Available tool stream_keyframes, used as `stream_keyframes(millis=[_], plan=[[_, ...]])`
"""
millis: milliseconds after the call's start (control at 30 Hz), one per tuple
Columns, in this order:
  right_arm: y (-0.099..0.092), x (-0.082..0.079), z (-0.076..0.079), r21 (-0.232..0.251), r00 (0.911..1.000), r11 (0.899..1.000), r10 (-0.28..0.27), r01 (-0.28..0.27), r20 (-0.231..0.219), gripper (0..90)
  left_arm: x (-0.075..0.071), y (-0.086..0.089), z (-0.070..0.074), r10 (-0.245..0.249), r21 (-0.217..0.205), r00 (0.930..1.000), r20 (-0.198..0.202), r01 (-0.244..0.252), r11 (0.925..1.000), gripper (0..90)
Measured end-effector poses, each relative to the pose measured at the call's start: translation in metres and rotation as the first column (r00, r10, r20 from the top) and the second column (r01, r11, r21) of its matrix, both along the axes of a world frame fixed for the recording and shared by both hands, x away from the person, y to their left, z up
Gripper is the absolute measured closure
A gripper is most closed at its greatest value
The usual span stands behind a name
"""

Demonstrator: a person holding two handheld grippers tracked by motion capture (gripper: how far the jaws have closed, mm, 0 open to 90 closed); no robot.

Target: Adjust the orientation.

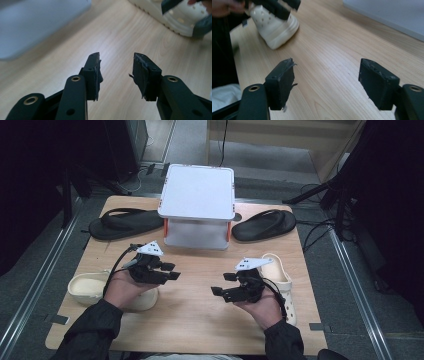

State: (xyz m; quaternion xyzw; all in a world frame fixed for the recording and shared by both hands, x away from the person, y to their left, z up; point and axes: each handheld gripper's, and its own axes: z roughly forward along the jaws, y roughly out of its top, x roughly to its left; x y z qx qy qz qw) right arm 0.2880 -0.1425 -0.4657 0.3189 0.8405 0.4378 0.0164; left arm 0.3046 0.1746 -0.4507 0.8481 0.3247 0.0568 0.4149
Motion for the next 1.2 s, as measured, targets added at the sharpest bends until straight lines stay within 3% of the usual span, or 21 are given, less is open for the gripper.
stream_keyframes(millis=[33, 100, 133, 200, 267, 367, 433, 500, 633, 800, 933, 1067, 1200], plan=[[0.002, -0.002, 0.0, -0.022, 0.9998, 1.0, 0.008, -0.008, 0.018, 36.1, 0.001, 0.001, 0.001, -0.007, -0.014, 1.0, -0.003, 0.007, 0.9999, 56.1], [0.005, -0.005, 0.0, -0.069, 0.9979, 0.998, 0.019, -0.015, 0.062, 41.1, 0.002, 0.001, 0.002, -0.024, -0.043, 0.9987, -0.046, 0.022, 0.9988, 50.0], [0.006, -0.006, -0.001, -0.084, 0.997, 0.996, 0.025, -0.019, 0.073, 43.2, 0.001, 0.0, 0.002, -0.023, -0.044, 0.9989, -0.042, 0.021, 0.9988, 49.0], [0.006, -0.007, -0.001, -0.096, 0.9974, 0.995, 0.022, -0.015, 0.068, 46.0, 0.0, -0.001, 0.002, -0.03, -0.014, 0.9992, -0.028, 0.03, 0.9995, 48.6], [0.005, -0.007, -0.001, -0.095, 0.997, 0.995, 0.015, -0.008, 0.076, 49.0, 0.002, -0.003, 0.001, -0.032, 0.018, 0.9987, -0.039, 0.033, 0.9993, 49.5], [0.001, -0.007, 0.0, -0.072, 0.9964, 0.997, 0.004, 0.002, 0.085, 54.3, 0.002, -0.003, 0.001, -0.047, 0.026, 0.9973, -0.056, 0.048, 0.9985, 49.7], [-0.002, -0.008, -0.001, -0.07, 0.9962, 0.998, 0.011, -0.005, 0.086, 53.4, -0.001, -0.002, 0.004, -0.062, 0.036, 0.9968, -0.05, 0.064, 0.9973, 47.6], [-0.005, -0.009, -0.002, -0.073, 0.9952, 0.997, 0.008, -0.001, 0.098, 52.5, -0.004, 0.0, 0.007, -0.064, 0.011, 0.9971, -0.04, 0.065, 0.9978, 47.7], [-0.007, -0.008, -0.002, -0.078, 0.9975, 0.997, 0.012, -0.007, 0.069, 54.4, -0.004, 0.003, 0.009, -0.08, 0.038, 0.996, -0.04, 0.082, 0.9959, 49.2], [-0.007, -0.005, 0.0, -0.075, 0.9982, 0.997, 0.037, -0.033, 0.046, 53.5, -0.009, 0.01, 0.014, -0.055, 0.043, 0.9985, -0.005, 0.055, 0.9975, 48.8], [-0.002, -0.003, 0.001, -0.086, 0.9961, 0.995, 0.06, -0.055, 0.064, 51.3, -0.012, 0.018, 0.017, -0.035, 0.07, 0.9994, -0.004, 0.036, 0.9969, 48.7], [0.001, -0.003, 0.002, -0.091, 0.9952, 0.994, 0.069, -0.062, 0.07, 50.4, -0.017, 0.022, 0.022, -0.016, 0.058, 0.9999, 0.005, 0.016, 0.9982, 46.6], [0.001, -0.001, 0.005, -0.07, 0.9951, 0.995, 0.075, -0.07, 0.065, 50.2, -0.019, 0.034, 0.024, -0.001, 0.073, 1.0, -0.002, 0.001, 0.9973, 48.1]])
